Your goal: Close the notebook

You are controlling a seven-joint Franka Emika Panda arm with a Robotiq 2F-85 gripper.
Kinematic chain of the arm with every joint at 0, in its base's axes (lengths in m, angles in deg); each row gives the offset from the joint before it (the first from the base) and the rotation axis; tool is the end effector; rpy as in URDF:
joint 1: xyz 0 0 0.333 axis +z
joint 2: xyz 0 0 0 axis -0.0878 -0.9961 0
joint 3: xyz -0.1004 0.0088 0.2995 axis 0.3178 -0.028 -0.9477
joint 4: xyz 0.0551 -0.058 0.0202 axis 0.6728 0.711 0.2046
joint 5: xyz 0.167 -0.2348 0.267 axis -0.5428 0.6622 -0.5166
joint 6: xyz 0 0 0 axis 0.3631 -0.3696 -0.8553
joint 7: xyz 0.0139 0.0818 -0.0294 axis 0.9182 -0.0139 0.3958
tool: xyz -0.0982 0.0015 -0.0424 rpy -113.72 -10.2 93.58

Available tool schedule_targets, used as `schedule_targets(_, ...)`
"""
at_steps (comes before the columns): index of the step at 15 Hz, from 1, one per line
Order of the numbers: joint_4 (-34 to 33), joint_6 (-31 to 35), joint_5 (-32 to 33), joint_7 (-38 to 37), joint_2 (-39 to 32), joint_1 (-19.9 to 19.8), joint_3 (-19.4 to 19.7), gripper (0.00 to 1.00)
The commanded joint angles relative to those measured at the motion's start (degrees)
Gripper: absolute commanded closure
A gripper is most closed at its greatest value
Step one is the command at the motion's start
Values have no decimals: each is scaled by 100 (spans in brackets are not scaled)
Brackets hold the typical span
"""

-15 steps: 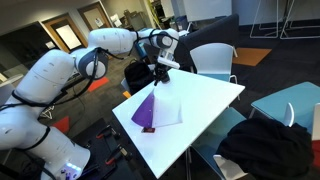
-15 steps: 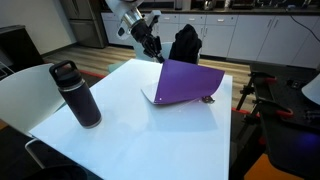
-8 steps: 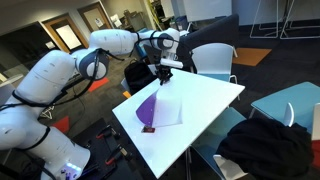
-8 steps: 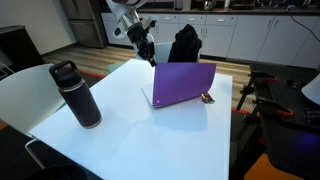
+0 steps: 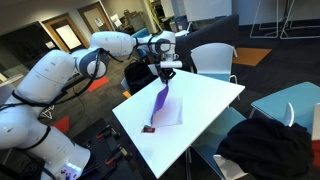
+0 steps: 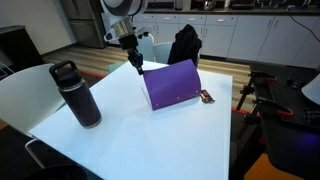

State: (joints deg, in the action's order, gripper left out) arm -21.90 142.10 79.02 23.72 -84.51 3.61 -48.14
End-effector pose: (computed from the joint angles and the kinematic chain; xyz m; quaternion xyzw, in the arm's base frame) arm 0.7501 0.0479 0.1627 -0.8549 -0.4882 0.1170 0.1310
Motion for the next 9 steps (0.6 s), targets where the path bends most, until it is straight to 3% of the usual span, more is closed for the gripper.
schedule_targets(1,491,392,229,-482,255,235,214,87)
schedule_targets(2,544,452,282,-601,269,279,248,73)
schedule_targets(9,1161,1270,436,-1242,654,410,466,22)
